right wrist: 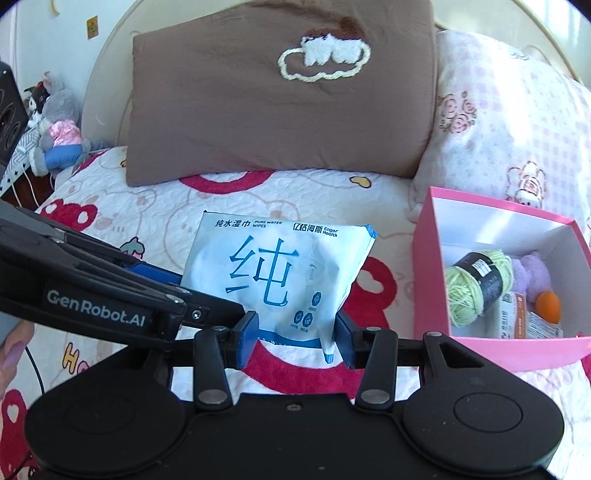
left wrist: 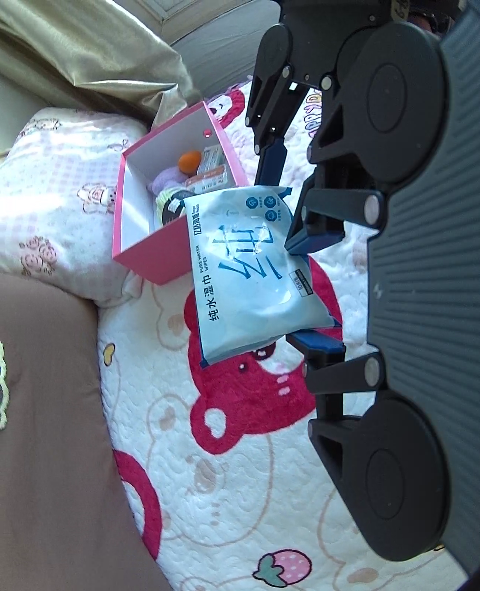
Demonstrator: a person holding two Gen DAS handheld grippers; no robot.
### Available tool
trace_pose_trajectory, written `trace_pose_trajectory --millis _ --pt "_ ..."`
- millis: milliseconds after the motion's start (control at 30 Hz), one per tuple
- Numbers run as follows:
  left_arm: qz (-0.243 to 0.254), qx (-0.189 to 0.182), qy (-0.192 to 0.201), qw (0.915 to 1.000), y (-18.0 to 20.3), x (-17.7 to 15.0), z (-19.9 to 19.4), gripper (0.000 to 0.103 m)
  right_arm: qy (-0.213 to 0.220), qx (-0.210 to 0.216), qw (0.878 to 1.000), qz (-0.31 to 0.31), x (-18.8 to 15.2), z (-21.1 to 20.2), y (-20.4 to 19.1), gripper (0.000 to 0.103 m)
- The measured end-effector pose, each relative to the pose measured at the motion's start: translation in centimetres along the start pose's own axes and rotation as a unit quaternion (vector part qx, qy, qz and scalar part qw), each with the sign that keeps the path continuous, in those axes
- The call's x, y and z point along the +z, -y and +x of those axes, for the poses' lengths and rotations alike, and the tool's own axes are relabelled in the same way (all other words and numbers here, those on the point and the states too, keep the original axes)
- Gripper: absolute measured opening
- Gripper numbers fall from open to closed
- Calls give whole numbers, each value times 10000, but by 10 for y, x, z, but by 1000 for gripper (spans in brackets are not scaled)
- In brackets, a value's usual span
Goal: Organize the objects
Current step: 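Carry the wet-wipes packet with the left tool over the pink box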
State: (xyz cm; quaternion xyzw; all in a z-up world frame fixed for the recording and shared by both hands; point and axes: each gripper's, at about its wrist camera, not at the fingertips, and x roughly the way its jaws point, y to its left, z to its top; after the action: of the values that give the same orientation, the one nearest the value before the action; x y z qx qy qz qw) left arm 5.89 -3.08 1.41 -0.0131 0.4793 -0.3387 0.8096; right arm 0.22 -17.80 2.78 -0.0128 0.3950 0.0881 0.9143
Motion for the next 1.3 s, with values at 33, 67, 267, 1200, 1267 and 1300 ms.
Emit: trace_pose_trajectory --millis 33,67,267,1200,1267,1300 --pt "42 -8 4 10000 4 1 -2 43 18 0 10000 43 -1 -3 2 51" --pt "84 -17 2 10000 8 1 -3 43 42 -2 10000 69 -1 -7 5 51" --pt "222 -102 -16 9997 32 3 -6 43 124 -52 9998 146 -8 -25 19 51" --pt "758 -426 -188 9960 112 45 29 44 27 -447 9987 249 -8 -50 95 52" --pt "846 -449 -197 9952 120 53 36 44 31 -487 9985 233 -6 -49 105 52" --pt "892 -484 -221 9946 124 57 40 44 23 -513 9985 192 -4 -48 109 52"
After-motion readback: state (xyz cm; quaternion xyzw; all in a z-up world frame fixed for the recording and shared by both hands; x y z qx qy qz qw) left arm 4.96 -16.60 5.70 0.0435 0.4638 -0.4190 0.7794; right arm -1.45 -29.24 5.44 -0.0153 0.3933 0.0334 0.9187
